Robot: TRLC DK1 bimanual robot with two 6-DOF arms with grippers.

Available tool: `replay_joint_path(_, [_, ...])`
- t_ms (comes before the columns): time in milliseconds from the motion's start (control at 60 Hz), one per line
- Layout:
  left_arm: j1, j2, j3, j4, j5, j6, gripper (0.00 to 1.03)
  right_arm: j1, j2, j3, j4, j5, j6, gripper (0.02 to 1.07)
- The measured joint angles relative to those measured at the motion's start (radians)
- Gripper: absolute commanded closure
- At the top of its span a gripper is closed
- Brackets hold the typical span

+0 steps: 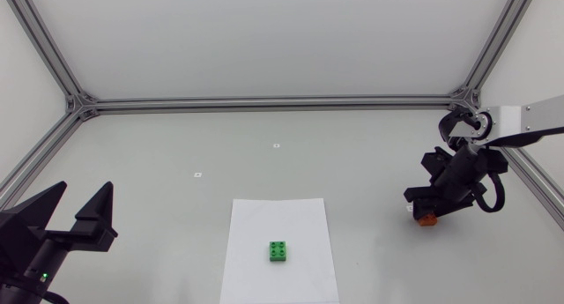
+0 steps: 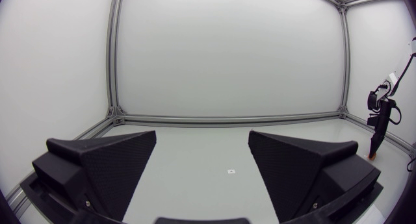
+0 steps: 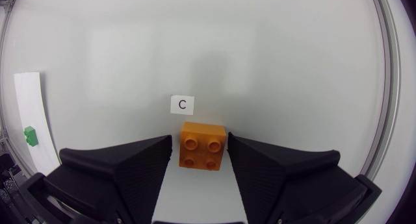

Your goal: Pick up the orange 2x2 brick with the right arm and stack it on top of the green 2x2 brick in the center

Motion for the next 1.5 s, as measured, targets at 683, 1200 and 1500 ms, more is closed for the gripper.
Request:
replay_joint_path(683, [0.0, 0.0, 0.0, 0.0, 0.0, 0.0, 0.04, 0.0, -0.014, -0.011, 0.008, 0.004, -0.005, 0.78])
replay_joint_path(1200, [0.0, 0.0, 0.0, 0.0, 0.0, 0.0, 0.04, 0.072, -0.151, -0.07, -0.008, -0.002, -0.074, 0.79])
replay_joint_path(1500, [0.0, 0.0, 0.0, 0.0, 0.0, 0.0, 0.04, 0.195, -0.262, -0.108, -0.02, -0.063, -0.138, 0.92])
